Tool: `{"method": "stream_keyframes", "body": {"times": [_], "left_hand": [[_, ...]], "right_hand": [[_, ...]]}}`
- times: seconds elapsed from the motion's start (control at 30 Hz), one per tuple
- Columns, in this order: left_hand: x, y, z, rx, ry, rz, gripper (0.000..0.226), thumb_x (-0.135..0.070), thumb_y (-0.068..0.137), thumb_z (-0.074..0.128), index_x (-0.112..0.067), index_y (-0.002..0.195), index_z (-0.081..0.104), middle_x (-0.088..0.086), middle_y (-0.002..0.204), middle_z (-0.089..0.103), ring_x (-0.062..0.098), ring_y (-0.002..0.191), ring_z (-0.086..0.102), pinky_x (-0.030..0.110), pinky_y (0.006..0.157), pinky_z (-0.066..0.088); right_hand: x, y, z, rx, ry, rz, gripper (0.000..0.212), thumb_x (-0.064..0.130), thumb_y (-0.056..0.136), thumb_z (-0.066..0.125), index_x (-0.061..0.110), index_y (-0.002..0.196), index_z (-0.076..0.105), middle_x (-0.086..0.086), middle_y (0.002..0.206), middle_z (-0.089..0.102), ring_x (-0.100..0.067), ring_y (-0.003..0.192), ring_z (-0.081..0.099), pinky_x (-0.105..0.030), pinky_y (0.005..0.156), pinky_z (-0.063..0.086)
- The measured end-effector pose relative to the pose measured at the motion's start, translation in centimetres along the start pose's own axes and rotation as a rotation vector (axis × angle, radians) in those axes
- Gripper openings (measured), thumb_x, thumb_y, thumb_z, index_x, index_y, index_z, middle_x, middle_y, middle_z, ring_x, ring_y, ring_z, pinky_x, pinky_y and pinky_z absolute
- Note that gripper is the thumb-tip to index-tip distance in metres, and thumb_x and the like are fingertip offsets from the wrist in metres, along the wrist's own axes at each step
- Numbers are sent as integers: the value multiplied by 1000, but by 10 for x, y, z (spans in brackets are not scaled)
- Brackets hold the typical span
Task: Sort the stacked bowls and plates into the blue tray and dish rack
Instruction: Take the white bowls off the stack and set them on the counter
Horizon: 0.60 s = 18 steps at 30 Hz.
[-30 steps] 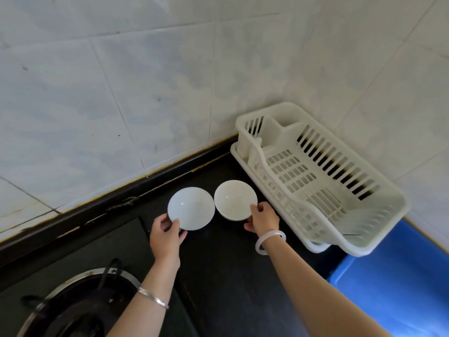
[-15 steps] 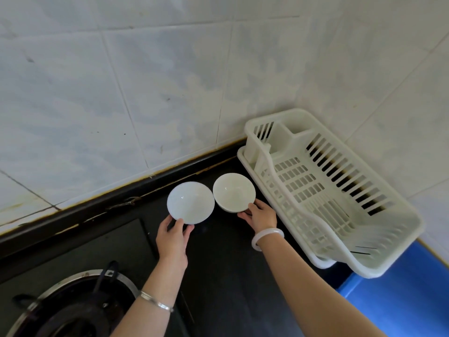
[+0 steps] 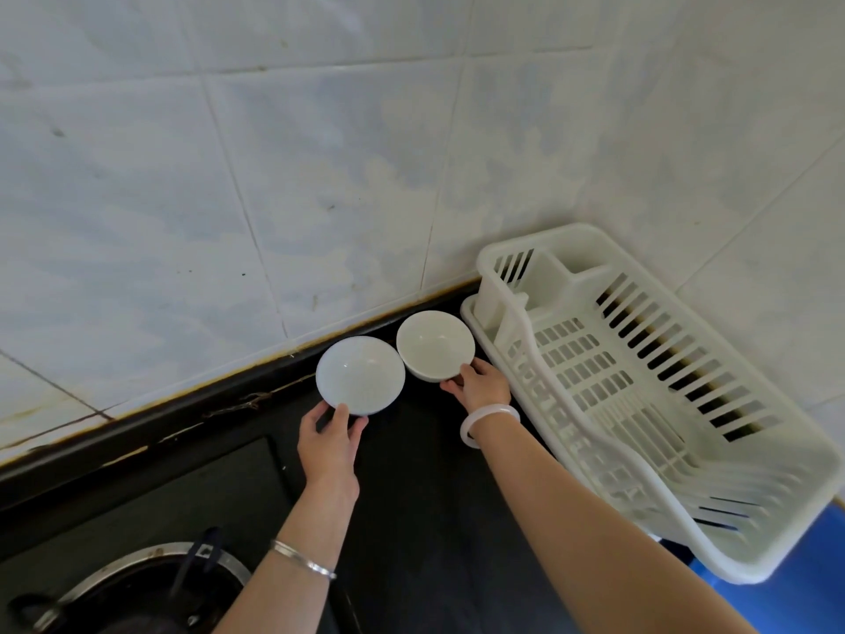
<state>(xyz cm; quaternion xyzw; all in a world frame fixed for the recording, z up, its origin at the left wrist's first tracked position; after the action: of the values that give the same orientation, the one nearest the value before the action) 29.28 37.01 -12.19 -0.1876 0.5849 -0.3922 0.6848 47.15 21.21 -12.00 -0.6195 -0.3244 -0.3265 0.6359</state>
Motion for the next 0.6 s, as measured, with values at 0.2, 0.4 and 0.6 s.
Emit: {"method": "stream_keyframes", "body": {"times": [0.2, 0.4, 0.6], "left_hand": [[0, 6, 0, 12, 25, 33, 32, -9, 89, 58, -20, 119, 54, -2, 110, 48, 18, 91, 64, 30, 83, 54], [-1, 5, 0, 8, 53, 102, 25, -9, 90, 56, -17, 114, 53, -5, 98, 57, 20, 99, 63, 28, 80, 53], [-5, -7, 0, 78, 273, 217, 43, -15, 93, 52, -14, 135, 44, 7, 130, 55, 19, 110, 59, 33, 96, 48]], "right_hand": [[2, 5, 4, -10, -27, -26, 36, 6, 94, 45, 9, 129, 53, -15, 119, 62, -18, 69, 67, -37, 85, 56], [-1, 0, 3, 20, 13, 19, 37, 14, 95, 46, 10, 132, 50, -14, 117, 60, -22, 82, 64, -31, 75, 54], [2, -15, -1, 131, -130, 56, 43, 25, 97, 43, 13, 139, 41, -11, 129, 55, -28, 105, 60, -35, 85, 49]]}}
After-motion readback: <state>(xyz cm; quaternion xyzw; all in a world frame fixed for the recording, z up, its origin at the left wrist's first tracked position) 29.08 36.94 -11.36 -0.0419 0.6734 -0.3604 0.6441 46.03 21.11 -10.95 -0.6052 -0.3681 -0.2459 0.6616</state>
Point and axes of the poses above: each hand's wrist, its own y-axis towards the middle knuckle, its own z-axis out of the palm, x = y × z, the point moved 8 cm from there along y, towards the middle knuckle
